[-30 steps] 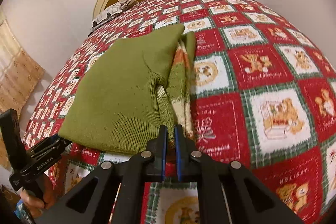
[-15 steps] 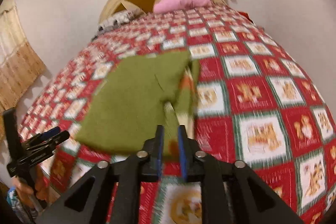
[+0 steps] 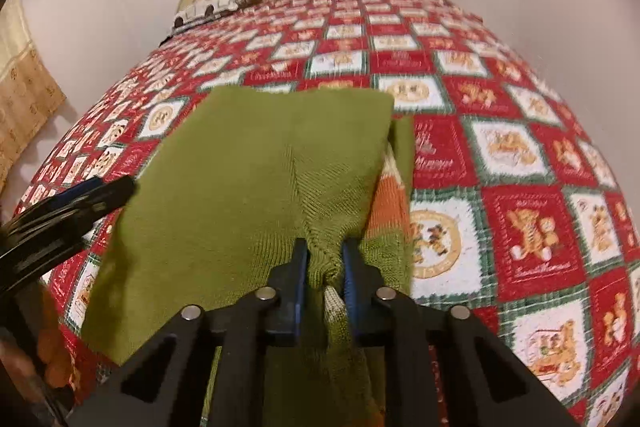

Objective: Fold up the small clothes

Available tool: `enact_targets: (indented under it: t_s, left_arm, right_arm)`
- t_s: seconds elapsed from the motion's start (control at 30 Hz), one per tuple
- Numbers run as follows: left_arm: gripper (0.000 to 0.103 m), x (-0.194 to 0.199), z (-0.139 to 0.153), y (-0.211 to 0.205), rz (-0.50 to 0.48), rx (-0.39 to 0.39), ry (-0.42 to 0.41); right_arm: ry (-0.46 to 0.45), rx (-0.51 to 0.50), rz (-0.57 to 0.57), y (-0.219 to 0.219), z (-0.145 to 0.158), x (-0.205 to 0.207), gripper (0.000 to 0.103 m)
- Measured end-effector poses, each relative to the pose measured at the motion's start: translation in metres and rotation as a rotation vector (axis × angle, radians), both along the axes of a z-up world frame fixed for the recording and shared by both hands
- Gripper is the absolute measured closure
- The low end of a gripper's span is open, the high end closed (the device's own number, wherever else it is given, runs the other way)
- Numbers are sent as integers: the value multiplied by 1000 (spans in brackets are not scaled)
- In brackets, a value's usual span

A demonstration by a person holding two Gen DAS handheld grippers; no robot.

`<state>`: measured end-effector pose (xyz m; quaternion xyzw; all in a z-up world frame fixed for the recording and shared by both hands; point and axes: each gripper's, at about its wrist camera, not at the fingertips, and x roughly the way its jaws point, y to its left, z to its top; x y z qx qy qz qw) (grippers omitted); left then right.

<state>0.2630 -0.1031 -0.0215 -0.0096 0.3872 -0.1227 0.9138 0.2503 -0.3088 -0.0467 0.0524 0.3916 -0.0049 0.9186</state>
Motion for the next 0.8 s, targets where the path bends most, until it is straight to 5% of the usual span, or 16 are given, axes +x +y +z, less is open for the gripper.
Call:
enact_targets:
  t_s: [0.13, 0.4, 0.6, 0.73, 0.8]
  left_arm:
    - [21, 3, -2, -12, 5, 10, 8]
    - [20, -2, -14, -24, 14, 91, -44]
    - [19, -5, -13, -24, 7, 110, -51]
    - [20, -10, -8, -19, 2, 111, -36]
    - [19, -16, -4, -16, -4, 118, -44]
  right_arm:
    - [17, -20, -43, -12, -12, 0, 88]
    - [-18, 55, -57, -27, -25, -2, 88]
    - [-26, -11, -56, -16, -24, -3, 83]
    - [1, 0, -131, -26, -21, -8, 40]
    - [-18, 113, -155, -40, -18, -23, 39]
